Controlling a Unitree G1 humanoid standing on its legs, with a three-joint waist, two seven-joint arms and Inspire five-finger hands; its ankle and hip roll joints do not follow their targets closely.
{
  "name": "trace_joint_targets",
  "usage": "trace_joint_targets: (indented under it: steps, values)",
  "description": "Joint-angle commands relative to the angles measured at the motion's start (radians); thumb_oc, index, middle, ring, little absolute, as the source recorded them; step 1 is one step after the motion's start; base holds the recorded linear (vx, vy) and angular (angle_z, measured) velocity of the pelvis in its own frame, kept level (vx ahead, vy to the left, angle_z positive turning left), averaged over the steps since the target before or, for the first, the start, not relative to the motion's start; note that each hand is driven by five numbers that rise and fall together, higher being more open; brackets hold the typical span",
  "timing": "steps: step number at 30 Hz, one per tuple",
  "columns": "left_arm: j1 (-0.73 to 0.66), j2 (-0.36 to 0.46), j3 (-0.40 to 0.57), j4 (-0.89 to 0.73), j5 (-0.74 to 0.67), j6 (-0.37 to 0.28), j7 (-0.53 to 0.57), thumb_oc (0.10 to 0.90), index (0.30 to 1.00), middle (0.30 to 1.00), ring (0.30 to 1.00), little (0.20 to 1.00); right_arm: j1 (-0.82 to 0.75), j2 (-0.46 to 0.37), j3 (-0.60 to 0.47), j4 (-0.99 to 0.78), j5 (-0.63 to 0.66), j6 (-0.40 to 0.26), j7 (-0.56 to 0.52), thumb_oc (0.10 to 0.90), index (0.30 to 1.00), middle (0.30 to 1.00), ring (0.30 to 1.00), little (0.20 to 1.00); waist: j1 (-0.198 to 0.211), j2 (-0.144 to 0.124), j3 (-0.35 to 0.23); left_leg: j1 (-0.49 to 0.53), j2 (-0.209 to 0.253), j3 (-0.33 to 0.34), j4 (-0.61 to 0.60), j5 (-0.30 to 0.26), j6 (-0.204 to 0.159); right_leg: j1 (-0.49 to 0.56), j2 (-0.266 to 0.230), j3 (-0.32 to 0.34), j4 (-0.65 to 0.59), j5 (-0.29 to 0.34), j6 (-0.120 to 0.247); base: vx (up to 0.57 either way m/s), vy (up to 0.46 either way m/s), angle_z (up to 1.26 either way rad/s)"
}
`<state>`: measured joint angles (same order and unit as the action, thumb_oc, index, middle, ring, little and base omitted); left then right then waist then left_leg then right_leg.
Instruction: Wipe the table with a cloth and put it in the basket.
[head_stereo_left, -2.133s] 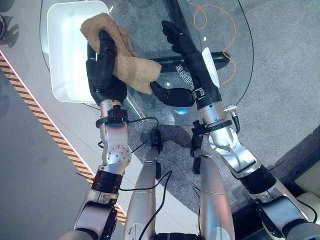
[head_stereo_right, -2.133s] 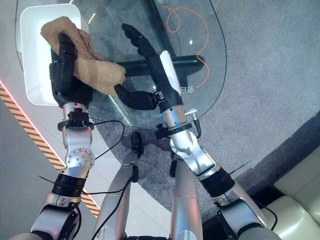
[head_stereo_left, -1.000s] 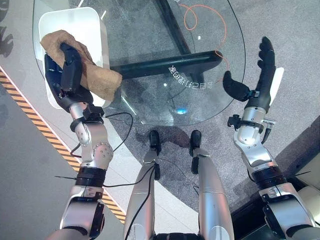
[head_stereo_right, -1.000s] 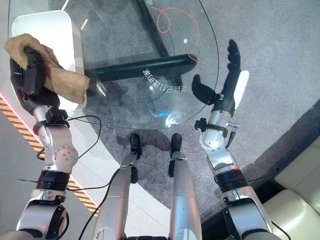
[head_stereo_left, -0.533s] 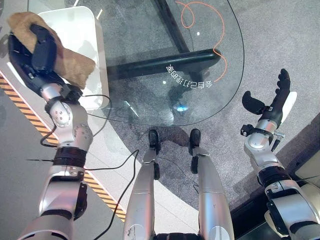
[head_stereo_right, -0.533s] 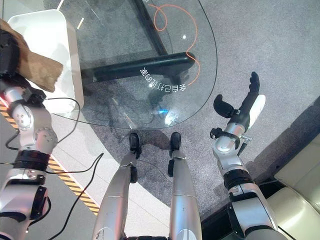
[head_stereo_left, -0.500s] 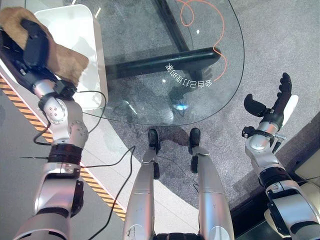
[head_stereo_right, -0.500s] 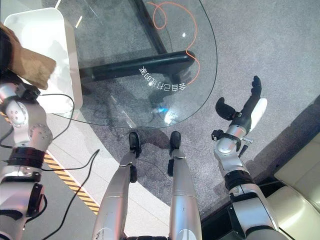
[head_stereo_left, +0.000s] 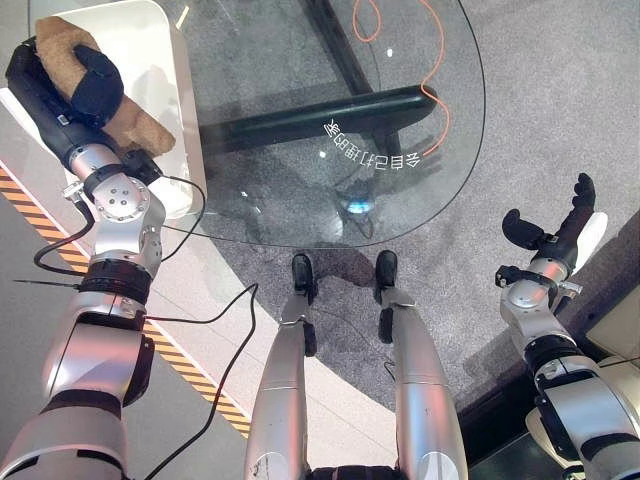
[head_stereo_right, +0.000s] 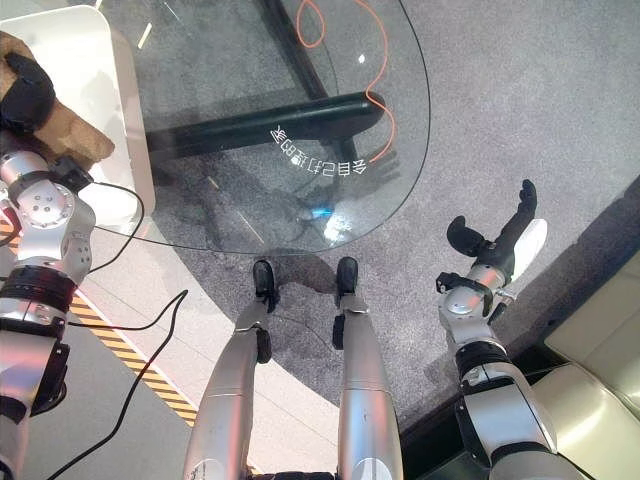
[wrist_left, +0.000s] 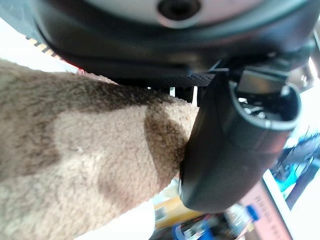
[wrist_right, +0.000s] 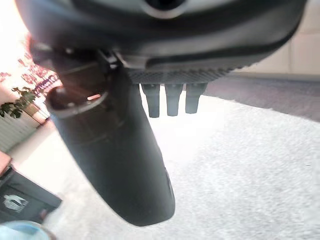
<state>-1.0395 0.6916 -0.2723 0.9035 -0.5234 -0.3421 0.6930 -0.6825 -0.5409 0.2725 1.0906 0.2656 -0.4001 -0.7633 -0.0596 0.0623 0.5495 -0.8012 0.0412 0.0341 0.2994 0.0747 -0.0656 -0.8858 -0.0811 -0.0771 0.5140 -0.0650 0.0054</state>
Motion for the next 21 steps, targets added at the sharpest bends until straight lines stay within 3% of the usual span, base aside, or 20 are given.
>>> trace_joint_targets:
  steps: [1,14,21]
  values:
    - [-0.133,0.180,0.038,0.004,0.106,-0.025,0.107,0.100,0.300,0.300,0.300,0.200,0.012,-0.043,-0.008,0.007,0.022,-0.032,-0.018,0.800,0.900,0.900,0.900,0.900,0.002,-0.018,-0.029,0.011,-0.037,0.051,0.090,-0.115,0.030,0.046,0.057,-0.038,-0.021,-0.059,0.008,0.00,0.000,0.00]
    - [-0.209,0.194,-0.042,0.108,0.233,0.157,0.179,0.100,0.300,0.300,0.300,0.200,0.007,-0.033,0.009,0.025,0.025,-0.038,-0.018,0.800,0.900,0.900,0.900,0.900,-0.008,-0.045,-0.029,-0.028,-0.032,0.046,0.102,-0.113,0.028,0.015,0.064,-0.037,-0.024,-0.040,0.013,0.00,0.000,0.00]
    - [-0.207,0.197,-0.053,0.120,0.253,0.208,0.187,0.100,0.300,0.300,0.300,0.200,0.016,-0.026,0.016,-0.004,0.020,-0.031,-0.036,0.800,0.900,0.900,0.900,0.900,-0.007,-0.050,-0.029,-0.039,-0.035,0.044,0.101,-0.111,0.028,0.003,0.063,-0.037,-0.029,-0.032,0.016,0.00,0.000,0.00]
